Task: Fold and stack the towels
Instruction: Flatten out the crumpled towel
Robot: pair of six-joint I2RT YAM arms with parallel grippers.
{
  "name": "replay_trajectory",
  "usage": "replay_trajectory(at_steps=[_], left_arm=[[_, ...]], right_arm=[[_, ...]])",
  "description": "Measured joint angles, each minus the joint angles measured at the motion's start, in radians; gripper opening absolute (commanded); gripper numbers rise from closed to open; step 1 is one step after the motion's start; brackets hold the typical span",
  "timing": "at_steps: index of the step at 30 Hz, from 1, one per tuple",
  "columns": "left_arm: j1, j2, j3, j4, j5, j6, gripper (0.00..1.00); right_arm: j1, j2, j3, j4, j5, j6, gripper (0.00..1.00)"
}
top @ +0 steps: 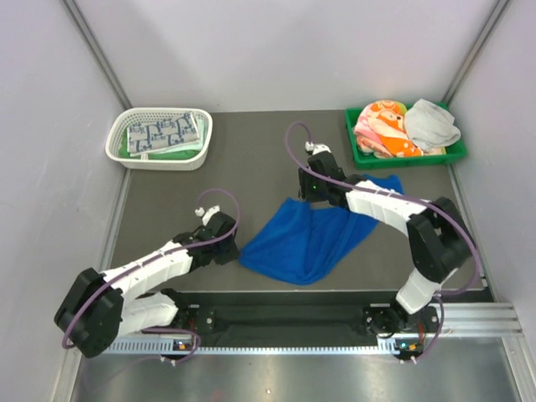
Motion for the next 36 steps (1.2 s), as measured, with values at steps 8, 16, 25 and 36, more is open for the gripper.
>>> replay_trajectory(at_steps=[8, 16, 25, 36], left_arm=[[0.106, -0.119, -0.106, -0.076, 0.046, -0.055, 0.00], [0.185, -0.204, -0.107, -0.138, 0.068, -0.063, 0.00], [0.266, -0.230, -0.125, -0.163, 0.121, -0.058, 0.00], [0.270, -0.215, -0.146, -0.148, 0.161, -0.056, 0.00]], right_arm=[[0.014, 0.225, 0.205, -0.028, -0.048, -0.110, 0.47], [0.042, 0.340, 0.352, -0.078, -0.085, -0.230, 0.50], [0.119, 0.404, 0.406, -0.120, -0.111, -0.322, 0.52], [0.130, 0.465, 0.438, -0.135, -0.161, -0.364, 0.54]])
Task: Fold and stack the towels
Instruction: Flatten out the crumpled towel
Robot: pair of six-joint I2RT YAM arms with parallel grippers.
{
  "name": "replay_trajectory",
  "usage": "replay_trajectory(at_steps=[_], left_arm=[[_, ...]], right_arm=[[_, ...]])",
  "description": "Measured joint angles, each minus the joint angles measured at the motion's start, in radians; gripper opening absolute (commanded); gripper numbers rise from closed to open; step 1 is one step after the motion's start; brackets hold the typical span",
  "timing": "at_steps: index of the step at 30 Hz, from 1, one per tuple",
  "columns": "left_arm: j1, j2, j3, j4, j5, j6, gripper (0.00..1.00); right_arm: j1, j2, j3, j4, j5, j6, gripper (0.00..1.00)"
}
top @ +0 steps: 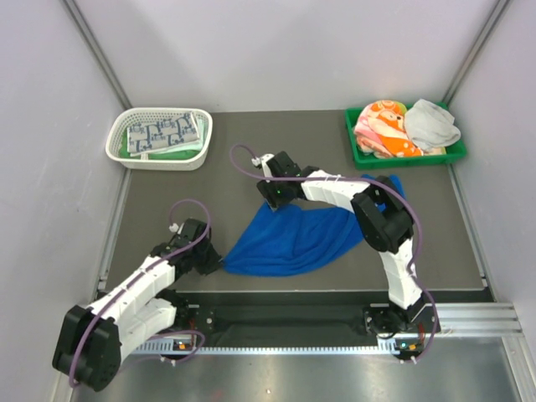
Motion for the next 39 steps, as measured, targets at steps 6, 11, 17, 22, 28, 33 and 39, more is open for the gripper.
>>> replay_trajectory(at_steps=[6, 11, 17, 22, 28, 33, 39], left_arm=[[0.003, 0.000, -0.009, 0.002, 0.007, 0.002, 0.00], [0.003, 0.005, -0.009, 0.009, 0.008, 0.002, 0.00], [0.003, 0.011, -0.009, 0.020, 0.013, 0.002, 0.00], [0.003, 0.013, -0.009, 0.024, 0.015, 0.007, 0.00], [0.003, 0.016, 0.032, 0.018, 0.017, 0.074, 0.00], [-0.006, 0.051, 0.220, 0.018, 0.035, 0.189, 0.00], [-0.145, 0.063, 0.433, -0.003, -0.032, 0.300, 0.00]], right_arm=[[0.002, 0.008, 0.006, -0.003, -0.018, 0.000, 0.54], [0.019, 0.024, 0.032, -0.005, -0.018, -0.001, 0.54], [0.063, 0.041, 0.051, -0.005, 0.006, -0.004, 0.52], [0.076, 0.041, 0.051, -0.012, 0.042, 0.001, 0.24], [0.077, 0.039, 0.051, -0.023, 0.085, 0.044, 0.00], [0.052, -0.024, 0.037, -0.071, 0.148, 0.084, 0.00], [0.016, -0.271, 0.025, -0.104, 0.243, 0.139, 0.00]])
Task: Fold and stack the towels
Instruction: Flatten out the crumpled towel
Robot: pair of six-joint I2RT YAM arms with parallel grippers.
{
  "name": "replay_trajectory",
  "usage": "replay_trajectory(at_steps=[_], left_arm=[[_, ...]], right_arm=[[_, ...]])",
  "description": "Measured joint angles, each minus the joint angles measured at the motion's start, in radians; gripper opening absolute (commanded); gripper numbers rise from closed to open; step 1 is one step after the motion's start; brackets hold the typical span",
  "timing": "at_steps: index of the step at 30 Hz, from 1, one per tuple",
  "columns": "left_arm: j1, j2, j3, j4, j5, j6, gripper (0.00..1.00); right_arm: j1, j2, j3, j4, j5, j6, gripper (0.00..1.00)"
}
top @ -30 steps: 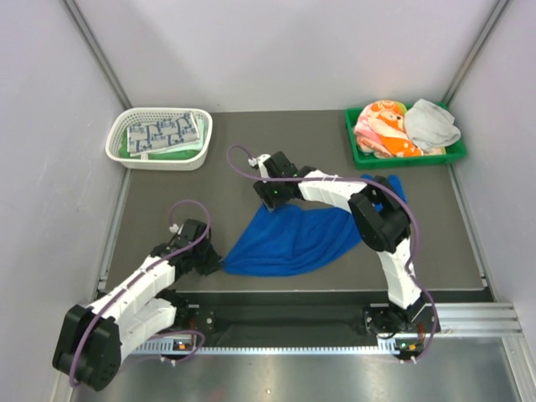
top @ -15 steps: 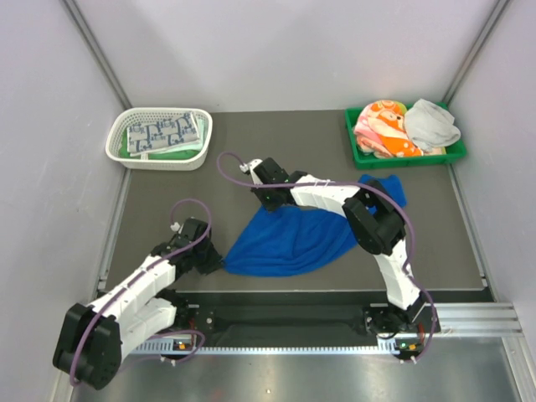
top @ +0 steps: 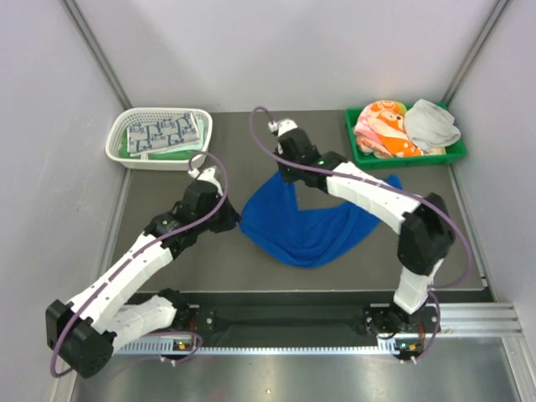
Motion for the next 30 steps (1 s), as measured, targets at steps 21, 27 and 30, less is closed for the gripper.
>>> replay_trajectory(at_steps=[21, 27, 30], left_arm=[[-0.245, 0.233, 1.018, -0.277, -0.235, 0.378, 0.00], [-0.245, 0.292, 1.281, -0.295, -0.166, 0.469, 0.00], [-0.245, 0.320, 1.372, -0.292, -0.127, 0.492, 0.00]], right_arm=[[0.023, -0.421, 0.370, -0.109, 0.179, -0.019, 0.00], [0.050, -0.522, 0.476, -0.101, 0.187, -0.076, 0.00], [0.056, -0.578, 0.498, -0.092, 0.186, -0.092, 0.00]])
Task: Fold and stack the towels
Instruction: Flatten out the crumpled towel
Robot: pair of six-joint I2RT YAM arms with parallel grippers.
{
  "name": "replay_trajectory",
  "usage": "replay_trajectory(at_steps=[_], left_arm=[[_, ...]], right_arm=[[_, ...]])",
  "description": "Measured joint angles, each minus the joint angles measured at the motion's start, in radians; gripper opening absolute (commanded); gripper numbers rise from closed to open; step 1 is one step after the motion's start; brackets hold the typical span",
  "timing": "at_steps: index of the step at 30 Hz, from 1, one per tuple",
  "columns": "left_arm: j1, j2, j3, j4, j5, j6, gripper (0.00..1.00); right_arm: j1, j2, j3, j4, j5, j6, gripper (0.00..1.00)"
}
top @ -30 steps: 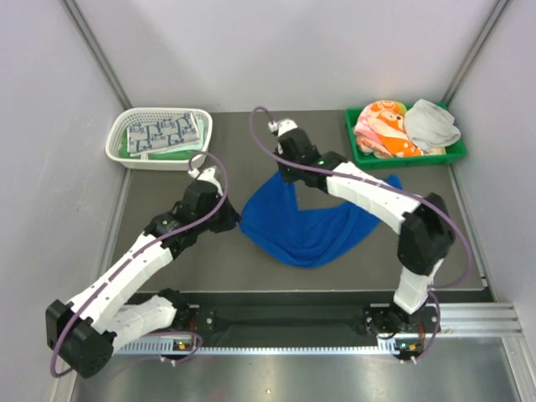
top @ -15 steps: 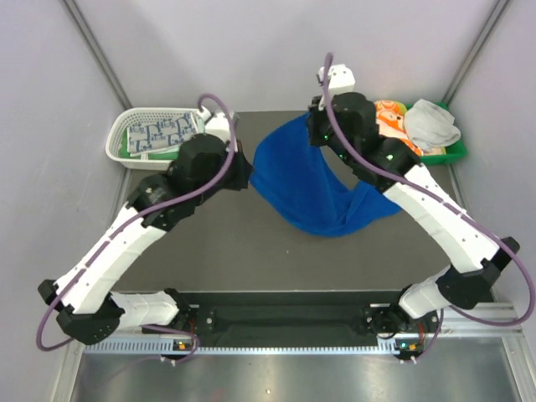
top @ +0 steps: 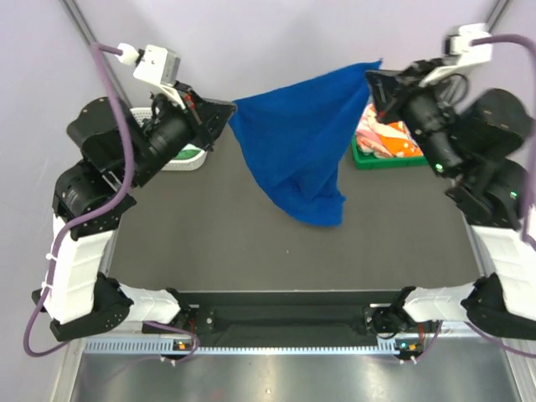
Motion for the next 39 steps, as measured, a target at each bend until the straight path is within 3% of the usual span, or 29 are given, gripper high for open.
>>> replay_trajectory(at_steps=[9, 26, 39], left_arm=[[-0.003, 0.008, 0.130, 0.030, 0.087, 0.014, 0.00], [-0.004, 0.002, 0.129, 0.074, 0.141, 0.009, 0.00], [-0.006, -0.035, 0.183, 0.193, 0.151, 0.027, 0.00]], right_arm=[[0.013, -0.108, 0.050, 0.016, -0.072, 0.008, 0.00], [0.015, -0.092, 0.093, -0.013, -0.134, 0.016, 0.00], [0.017, -0.090, 0.134, 0.006, -0.237, 0.030, 0.00]])
